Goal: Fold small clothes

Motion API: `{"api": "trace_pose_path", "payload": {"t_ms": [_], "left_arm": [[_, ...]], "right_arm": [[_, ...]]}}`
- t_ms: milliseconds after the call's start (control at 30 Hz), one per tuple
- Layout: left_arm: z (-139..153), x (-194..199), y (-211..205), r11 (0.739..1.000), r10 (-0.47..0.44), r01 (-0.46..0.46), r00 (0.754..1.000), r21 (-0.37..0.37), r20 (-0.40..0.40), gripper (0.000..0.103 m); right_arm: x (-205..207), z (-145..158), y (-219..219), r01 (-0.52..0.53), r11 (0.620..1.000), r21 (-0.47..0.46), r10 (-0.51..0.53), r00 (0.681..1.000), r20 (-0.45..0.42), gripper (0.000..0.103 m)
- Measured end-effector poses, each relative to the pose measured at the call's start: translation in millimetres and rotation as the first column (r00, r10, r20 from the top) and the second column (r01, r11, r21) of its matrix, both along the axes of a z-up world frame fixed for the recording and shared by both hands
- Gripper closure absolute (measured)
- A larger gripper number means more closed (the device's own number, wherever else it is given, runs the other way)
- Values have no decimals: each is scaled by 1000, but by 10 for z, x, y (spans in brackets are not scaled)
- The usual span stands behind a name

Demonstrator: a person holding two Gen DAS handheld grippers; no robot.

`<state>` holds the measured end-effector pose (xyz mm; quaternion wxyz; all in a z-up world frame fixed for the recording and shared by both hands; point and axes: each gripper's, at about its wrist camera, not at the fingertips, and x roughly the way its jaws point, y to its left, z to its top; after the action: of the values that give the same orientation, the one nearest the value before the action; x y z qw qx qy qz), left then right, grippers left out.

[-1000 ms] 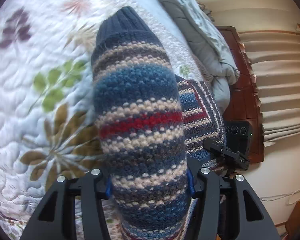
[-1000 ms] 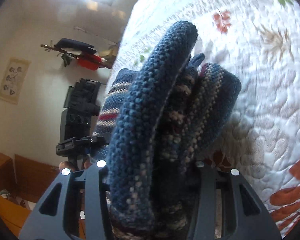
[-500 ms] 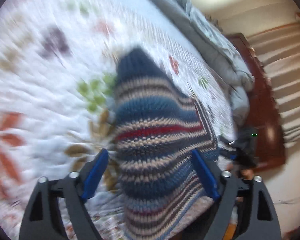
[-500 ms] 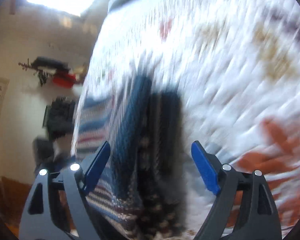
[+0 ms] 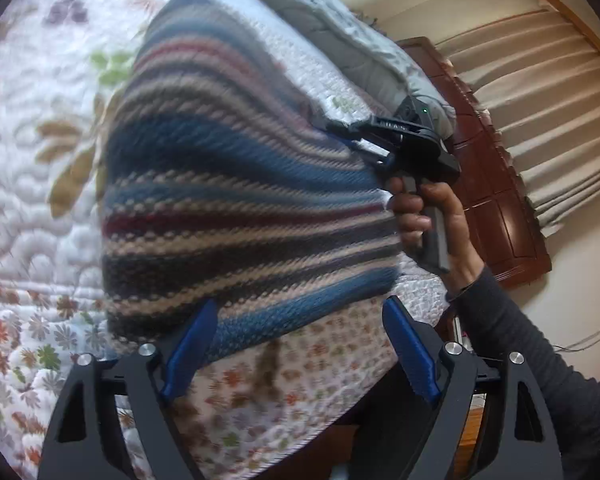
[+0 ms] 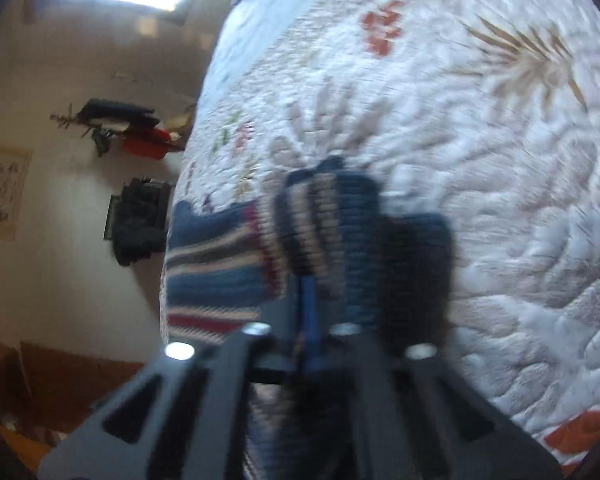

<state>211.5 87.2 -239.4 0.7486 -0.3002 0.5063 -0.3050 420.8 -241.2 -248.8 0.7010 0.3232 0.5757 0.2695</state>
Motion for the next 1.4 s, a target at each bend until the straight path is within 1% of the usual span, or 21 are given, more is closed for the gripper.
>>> {"api": "trace_pose_path", "payload": {"t_ms": [67, 167, 267, 400, 467, 533, 600, 633, 667, 700, 733, 767, 800, 900, 967, 1067, 1200, 1233, 1300, 1333, 1400], "left_arm": [[-27, 13, 31, 999, 15, -16, 1000, -40, -13, 19], [159, -56, 23, 1000, 14, -13, 999, -27, 39, 15], [307, -171, -4, 1000, 18, -19, 994, 6, 112, 9], [161, -161, -16, 999, 34, -36, 997, 24, 65, 8], [124, -144, -51, 998, 56, -57, 997, 18, 46, 8], [140, -190, -31, 997, 79, -79, 996, 2, 30, 8], [274, -297, -69, 994, 94, -96, 995, 50, 46, 8], [397, -396, -116, 987, 98, -106, 992, 117, 73, 7], [490, -477, -150, 974, 100, -117, 990, 193, 95, 5], [620, -585, -205, 949, 105, -139, 986, 282, 133, 4], [757, -723, -259, 918, 112, -174, 976, 356, 189, 4], [934, -915, -323, 884, 110, -217, 957, 415, 268, 4], [1085, -1095, -381, 853, 101, -252, 938, 456, 330, 4], [1358, -1467, -475, 783, 99, -335, 899, 524, 428, 4], [1470, -1663, -480, 745, 142, -397, 880, 536, 453, 4], [1579, -1862, -450, 681, 237, -468, 869, 564, 435, 4], [1807, -2159, -483, 694, 237, -454, 877, 559, 418, 4], [1859, -2226, -506, 703, 224, -449, 876, 552, 428, 4], [2023, -2380, -555, 741, 174, -420, 873, 523, 455, 4], [2084, -2432, -571, 766, 146, -395, 875, 508, 461, 4], [2155, -2483, -546, 789, 157, -384, 881, 480, 446, 4]], "right_arm": [[-76, 58, -28, -5, 1000, -31, 6, 999, 33, 100], [-327, 488, 4, -28, 998, -64, 38, 988, 151, 82], [-803, 828, 127, -116, 993, -12, 115, 964, 240, 80], [-1196, 558, 201, -145, 988, -61, 154, 971, 180, 81], [-1242, 322, 47, -88, 995, -57, 95, 987, 132, 103], [-1295, 214, -132, -13, 1000, -20, 15, 994, 106, 103], [-1424, 310, -171, 14, 999, -37, -9, 992, 125, 98], [-1563, 482, -151, 24, 998, -61, -14, 987, 163, 85], [-1668, 591, -132, 29, 996, -80, -13, 982, 188, 58], [-1817, 746, -87, 45, 990, -131, -14, 975, 224, 44], [-1987, 908, -66, 69, 981, -183, -18, 964, 265, 19], [-2256, 1141, -7, 105, 965, -240, -20, 942, 335, 10], [-2393, 1254, 32, 121, 956, -268, -15, 930, 368, 10], [-2907, 1516, 169, 188, 913, -363, -9, 898, 441, 8], [-3206, 1566, 183, 237, 889, -391, -37, 890, 454, 4], [-3567, 1590, 215, 317, 830, -458, -85, 885, 458, 4], [-4009, 1730, 286, 401, 750, -526, -131, 870, 476, 3], [-4098, 1774, 296, 406, 745, -529, -119, 862, 493, 3], [-4344, 1934, 380, 420, 715, -559, -65, 836, 546, 3], [-4419, 1988, 397, 412, 719, -559, -40, 829, 559, 3], [-4633, 2137, 427, 419, 735, -533, -30, 805, 592, 3]]}}
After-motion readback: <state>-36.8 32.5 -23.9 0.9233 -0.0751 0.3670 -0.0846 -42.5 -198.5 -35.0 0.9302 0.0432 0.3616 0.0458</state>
